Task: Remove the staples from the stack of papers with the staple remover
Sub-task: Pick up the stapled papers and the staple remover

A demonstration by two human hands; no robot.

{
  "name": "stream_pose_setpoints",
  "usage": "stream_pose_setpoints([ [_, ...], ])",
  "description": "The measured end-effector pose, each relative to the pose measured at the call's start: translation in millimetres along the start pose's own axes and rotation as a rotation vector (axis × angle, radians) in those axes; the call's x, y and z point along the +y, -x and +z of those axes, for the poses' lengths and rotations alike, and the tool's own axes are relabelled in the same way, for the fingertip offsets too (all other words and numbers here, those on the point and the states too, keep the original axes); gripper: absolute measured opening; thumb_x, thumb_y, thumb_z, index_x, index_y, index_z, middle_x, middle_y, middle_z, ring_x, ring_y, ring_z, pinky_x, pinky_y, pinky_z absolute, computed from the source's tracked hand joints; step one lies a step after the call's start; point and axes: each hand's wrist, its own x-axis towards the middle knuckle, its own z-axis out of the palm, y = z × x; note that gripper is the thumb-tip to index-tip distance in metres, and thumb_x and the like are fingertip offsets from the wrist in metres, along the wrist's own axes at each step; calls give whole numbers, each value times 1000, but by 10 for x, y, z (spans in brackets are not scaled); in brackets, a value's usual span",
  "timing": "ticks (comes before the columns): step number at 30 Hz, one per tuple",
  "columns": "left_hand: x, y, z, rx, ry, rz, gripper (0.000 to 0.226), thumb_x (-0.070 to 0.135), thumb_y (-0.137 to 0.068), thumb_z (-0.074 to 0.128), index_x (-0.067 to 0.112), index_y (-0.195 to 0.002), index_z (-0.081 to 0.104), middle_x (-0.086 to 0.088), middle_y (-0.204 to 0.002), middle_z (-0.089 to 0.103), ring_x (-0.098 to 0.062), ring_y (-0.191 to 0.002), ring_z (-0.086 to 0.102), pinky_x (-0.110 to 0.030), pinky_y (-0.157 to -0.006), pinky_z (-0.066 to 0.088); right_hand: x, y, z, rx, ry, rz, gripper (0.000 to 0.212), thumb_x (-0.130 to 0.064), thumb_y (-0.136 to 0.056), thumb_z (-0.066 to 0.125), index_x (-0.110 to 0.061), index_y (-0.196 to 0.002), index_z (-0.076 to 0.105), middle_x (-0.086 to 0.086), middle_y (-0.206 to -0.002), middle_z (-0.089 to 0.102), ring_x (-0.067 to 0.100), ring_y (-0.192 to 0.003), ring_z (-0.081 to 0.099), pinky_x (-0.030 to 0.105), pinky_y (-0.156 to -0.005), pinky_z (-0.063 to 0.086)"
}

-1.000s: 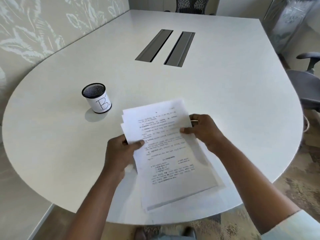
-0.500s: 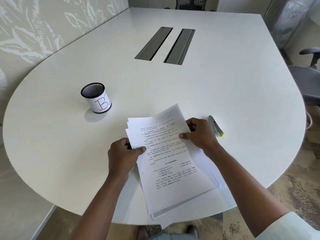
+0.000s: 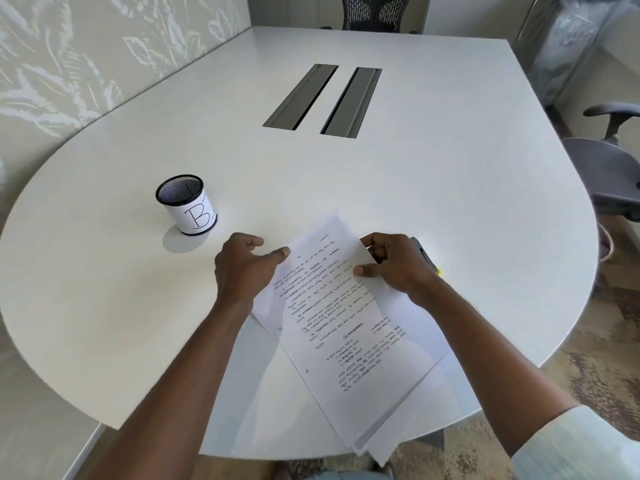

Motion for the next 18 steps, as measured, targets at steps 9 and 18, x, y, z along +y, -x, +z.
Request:
stream_pose_setpoints([
  [9, 199, -251, 183, -383, 22, 77, 29, 27, -81, 96, 7, -95, 81, 1, -82, 68, -19, -77, 57, -30, -75, 44, 46, -69, 20, -112, -46, -76, 38, 9, -87, 85, -7, -121, 76, 8, -103, 86, 13, -88, 80, 25, -84, 63],
  [18, -17, -293, 169, -497, 64, 42, 11, 18, -89, 90, 10, -95, 85, -6, -91, 80, -18, -84, 62, -33, -81, 46, 151, -18, 203, 292, -29, -143, 23, -7, -88, 89, -18, -106, 81, -9, -84, 81, 4, -77, 75, 29, -82, 63],
])
